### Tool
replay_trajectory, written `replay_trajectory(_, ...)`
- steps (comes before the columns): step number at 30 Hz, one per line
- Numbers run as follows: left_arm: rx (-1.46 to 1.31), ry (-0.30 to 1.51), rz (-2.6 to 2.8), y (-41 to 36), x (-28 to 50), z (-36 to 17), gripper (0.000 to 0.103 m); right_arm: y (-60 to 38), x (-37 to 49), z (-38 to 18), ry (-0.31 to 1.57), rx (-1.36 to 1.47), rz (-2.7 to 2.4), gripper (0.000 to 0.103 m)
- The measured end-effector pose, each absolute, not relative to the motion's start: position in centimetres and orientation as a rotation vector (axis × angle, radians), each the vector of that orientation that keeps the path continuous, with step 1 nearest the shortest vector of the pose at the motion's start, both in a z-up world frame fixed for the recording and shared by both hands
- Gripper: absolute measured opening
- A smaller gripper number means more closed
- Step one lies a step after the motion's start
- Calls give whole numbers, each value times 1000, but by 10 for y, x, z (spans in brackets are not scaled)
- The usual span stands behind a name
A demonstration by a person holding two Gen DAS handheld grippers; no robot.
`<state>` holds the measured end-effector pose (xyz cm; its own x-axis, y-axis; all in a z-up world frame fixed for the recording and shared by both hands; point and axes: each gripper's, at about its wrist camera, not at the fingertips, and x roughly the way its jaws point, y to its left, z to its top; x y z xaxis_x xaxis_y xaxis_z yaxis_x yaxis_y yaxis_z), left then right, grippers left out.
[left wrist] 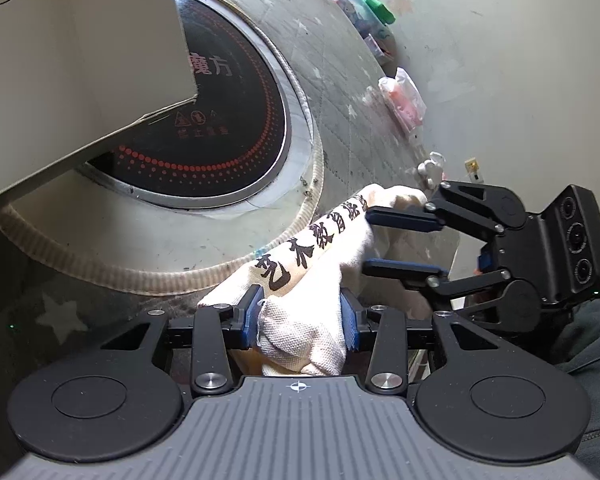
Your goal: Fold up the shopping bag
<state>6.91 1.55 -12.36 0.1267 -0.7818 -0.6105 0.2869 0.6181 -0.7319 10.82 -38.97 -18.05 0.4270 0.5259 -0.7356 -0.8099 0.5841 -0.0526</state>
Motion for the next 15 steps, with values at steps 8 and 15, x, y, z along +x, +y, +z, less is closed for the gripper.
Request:
replay_trajectory(8, -460, 1127, -818, 30, 57, -104, 49, -389, 120, -196, 776, -346, 810, 36)
replay_trajectory(15, -215, 913, -726, 32, 22, -51, 45, -392, 126, -197, 802, -317, 816, 36)
